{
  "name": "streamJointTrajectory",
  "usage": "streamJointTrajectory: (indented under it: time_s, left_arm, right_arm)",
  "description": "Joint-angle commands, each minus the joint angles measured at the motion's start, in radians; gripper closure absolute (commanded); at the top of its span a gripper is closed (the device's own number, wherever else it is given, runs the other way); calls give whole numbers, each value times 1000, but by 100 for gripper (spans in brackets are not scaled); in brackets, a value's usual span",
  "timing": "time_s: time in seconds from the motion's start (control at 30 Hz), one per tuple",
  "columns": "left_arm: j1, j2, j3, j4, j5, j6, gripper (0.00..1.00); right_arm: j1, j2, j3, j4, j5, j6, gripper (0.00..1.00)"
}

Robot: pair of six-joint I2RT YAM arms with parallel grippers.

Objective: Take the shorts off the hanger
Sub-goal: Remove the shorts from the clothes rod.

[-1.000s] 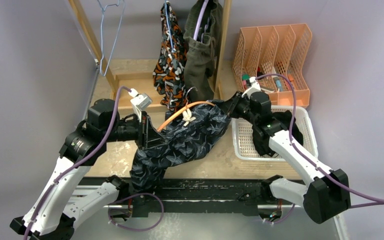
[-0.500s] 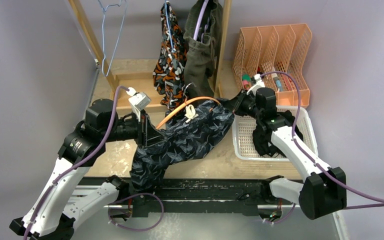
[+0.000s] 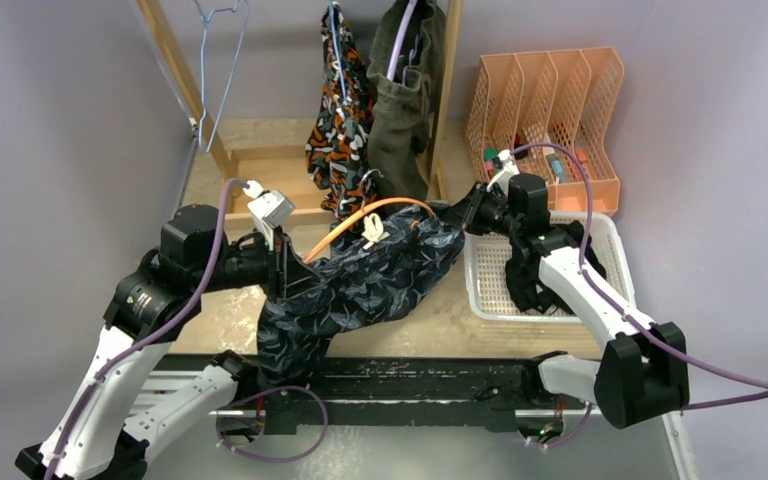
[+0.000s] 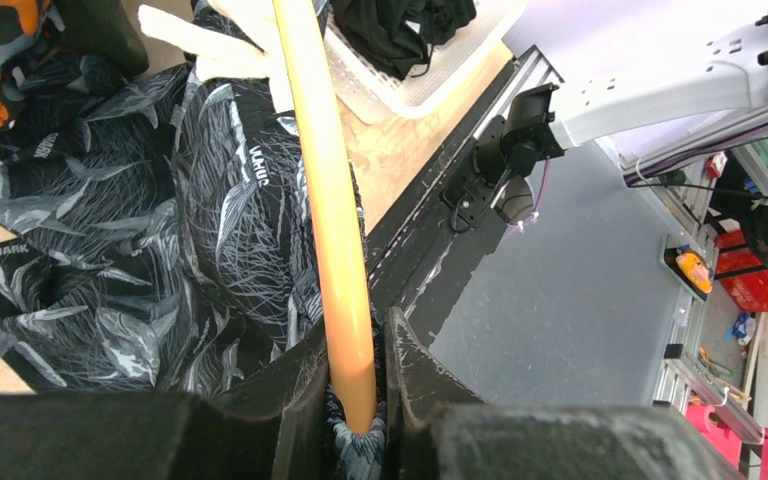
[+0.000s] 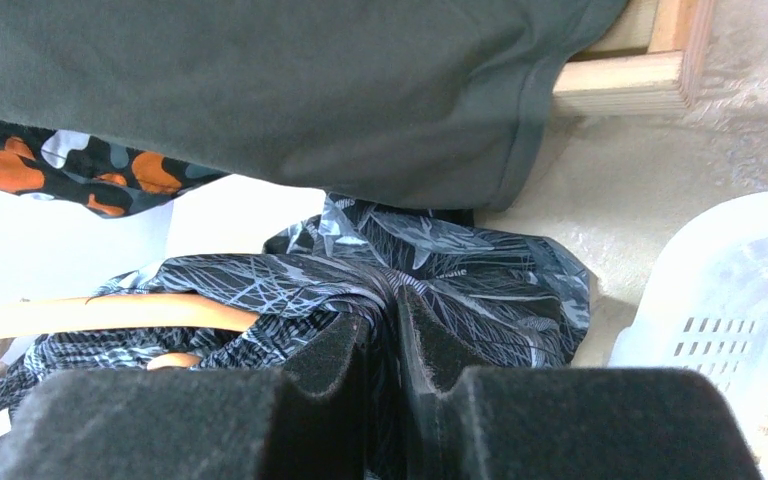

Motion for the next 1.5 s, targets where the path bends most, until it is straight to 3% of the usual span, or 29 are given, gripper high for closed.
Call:
streamJointTrajectory:
  time_s: [0.0, 0.27, 0.57, 0.8, 0.93, 1.03, 1.1, 1.23, 1.37, 1.47]
  left_arm:
    - [5, -79, 130, 116, -24, 46, 100]
    - [5, -116, 141, 228, 3, 39, 100]
    - [5, -108, 89, 264, -33, 30, 100]
    - [5, -124, 17, 429, -2, -41, 100]
    - [5, -98, 75, 294, -61, 21, 100]
    - [5, -99, 106, 215, -151, 51, 100]
    - [5, -105, 111, 190, -222, 57, 100]
    - [6, -131, 113, 169, -303, 78, 100]
    - [5, -110, 144, 116, -295, 93, 100]
    - [5, -104, 162, 84, -275, 103, 100]
  right_arm:
    - [-63, 24, 13, -57, 146, -62, 87]
    - [-63, 59, -33, -66, 76, -150, 88]
    - [-45, 30, -73, -29, -199, -191, 82]
    - [9, 100, -61, -42, -44, -100, 82]
    - [36, 111, -29, -95, -33, -137, 81]
    - [37, 89, -36, -100, -81, -158, 86]
    - [36, 70, -24, -178, 50, -163, 94]
    - [33, 10, 6, -229, 279, -101, 93]
    - [16, -17, 60, -220, 353, -77, 98]
    - [-24, -2, 87, -212, 305, -90, 99]
